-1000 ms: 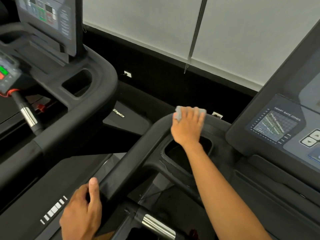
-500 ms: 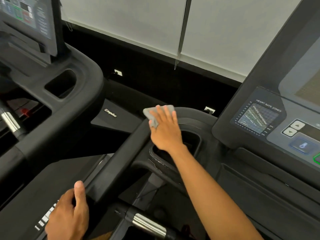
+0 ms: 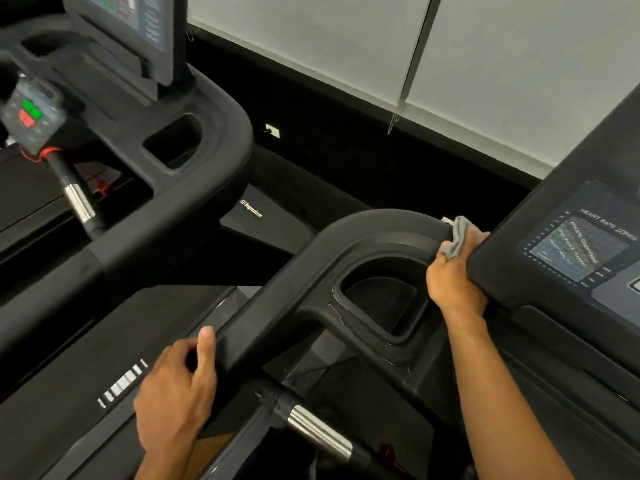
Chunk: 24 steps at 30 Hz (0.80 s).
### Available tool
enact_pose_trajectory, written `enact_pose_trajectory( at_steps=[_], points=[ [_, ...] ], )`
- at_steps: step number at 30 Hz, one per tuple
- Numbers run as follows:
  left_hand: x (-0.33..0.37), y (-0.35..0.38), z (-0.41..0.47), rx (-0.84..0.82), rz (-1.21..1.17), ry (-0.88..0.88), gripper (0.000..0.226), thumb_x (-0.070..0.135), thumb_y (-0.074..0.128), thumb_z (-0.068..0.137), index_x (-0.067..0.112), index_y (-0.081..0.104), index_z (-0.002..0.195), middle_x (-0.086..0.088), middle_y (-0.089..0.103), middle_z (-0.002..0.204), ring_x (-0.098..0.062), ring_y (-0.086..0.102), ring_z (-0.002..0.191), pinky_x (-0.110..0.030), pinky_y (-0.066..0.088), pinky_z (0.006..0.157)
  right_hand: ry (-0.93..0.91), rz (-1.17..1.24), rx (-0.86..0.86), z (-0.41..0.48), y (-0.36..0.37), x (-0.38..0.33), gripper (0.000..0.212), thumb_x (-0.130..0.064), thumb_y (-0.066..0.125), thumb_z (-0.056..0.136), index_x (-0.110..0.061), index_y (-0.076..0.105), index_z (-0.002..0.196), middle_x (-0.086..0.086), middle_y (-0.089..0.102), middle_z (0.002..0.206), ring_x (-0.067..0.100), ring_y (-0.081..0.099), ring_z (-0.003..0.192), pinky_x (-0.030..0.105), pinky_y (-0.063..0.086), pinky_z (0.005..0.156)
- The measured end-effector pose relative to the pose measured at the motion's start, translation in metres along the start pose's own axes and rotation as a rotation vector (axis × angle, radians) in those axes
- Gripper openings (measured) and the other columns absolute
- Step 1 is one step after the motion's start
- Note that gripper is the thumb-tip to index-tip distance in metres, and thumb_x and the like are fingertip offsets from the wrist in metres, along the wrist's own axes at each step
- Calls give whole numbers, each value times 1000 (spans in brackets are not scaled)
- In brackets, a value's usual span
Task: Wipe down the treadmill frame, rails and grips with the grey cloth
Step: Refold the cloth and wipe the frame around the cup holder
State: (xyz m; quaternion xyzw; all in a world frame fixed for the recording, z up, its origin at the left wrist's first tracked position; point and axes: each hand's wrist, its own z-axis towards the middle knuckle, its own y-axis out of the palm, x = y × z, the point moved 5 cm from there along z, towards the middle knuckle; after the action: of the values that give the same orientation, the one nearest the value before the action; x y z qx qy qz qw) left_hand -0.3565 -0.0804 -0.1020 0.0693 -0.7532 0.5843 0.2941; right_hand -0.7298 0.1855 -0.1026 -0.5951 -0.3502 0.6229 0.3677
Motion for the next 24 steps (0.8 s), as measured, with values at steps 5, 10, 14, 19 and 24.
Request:
enact_pose_trajectory(
  at_steps=[5, 10, 14, 19, 24],
  points=[
    [-3, 1, 3, 22, 51, 46, 60, 83, 32, 96, 37, 70, 99, 10, 65, 95, -16, 57, 85, -38, 46, 77, -284, -316, -125, -3, 33, -50, 65, -43, 23, 107, -13, 12, 164, 20, 11, 171, 43, 3, 158, 61, 1, 127],
    [-6, 1, 4, 24, 49, 58, 68, 84, 27, 94, 33, 72, 102, 7, 69, 96, -19, 66, 88, -41, 54, 78, -627, -348, -270, -49, 71, -121, 69, -47, 9, 105, -15, 11, 166, 16, 5, 173, 38, -3, 159, 57, -5, 128],
    [-4, -1, 2, 22, 36, 61, 70, 85, 27, 93, 33, 73, 103, 6, 70, 97, -18, 66, 87, -42, 56, 79, -903, -293, -358, -125, 88, -153, 68, -47, 18, 104, -15, 30, 162, 12, 19, 172, 36, 7, 159, 57, 2, 128],
    [-6, -1, 2, 44, 40, 66, 69, 83, 28, 95, 30, 73, 102, 9, 68, 96, -14, 61, 82, -35, 50, 72, -1145, -214, -449, -179, 77, -134, 62, -43, 22, 109, -17, 17, 165, 3, 12, 174, 24, 1, 161, 49, 5, 130],
    [-8, 0, 2, 45, 38, 71, 64, 78, 34, 98, 28, 74, 104, 8, 67, 96, -13, 59, 82, -35, 48, 71, -768, -211, -337, -82, 55, -105, 65, -39, 29, 101, -16, 32, 162, 4, 29, 170, 26, 21, 158, 53, 14, 129]
  ],
)
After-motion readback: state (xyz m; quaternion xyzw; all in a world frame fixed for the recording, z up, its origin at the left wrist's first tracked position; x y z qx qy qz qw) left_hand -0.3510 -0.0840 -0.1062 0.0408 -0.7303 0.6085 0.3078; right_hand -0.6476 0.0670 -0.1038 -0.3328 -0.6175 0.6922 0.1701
